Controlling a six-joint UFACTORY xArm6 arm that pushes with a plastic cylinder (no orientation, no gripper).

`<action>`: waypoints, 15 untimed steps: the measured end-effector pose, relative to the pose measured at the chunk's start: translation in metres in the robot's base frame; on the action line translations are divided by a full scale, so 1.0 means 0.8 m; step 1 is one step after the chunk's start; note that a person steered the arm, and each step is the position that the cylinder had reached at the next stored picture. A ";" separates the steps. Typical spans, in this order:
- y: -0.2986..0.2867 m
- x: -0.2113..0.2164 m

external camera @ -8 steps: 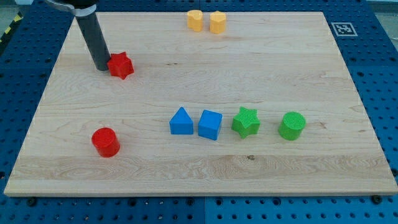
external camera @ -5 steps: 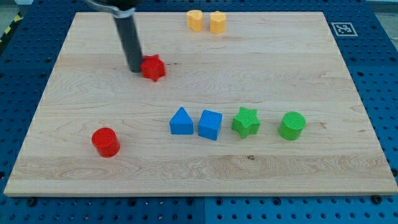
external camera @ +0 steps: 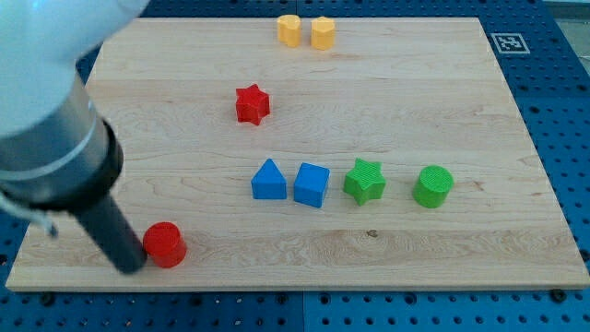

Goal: Push the red circle along with red star slightly upwards

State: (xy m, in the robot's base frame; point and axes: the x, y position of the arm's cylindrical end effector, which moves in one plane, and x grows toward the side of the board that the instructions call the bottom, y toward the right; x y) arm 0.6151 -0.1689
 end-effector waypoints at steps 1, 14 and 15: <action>0.012 0.004; -0.108 -0.135; -0.089 -0.137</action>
State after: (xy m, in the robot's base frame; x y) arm 0.5052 -0.2398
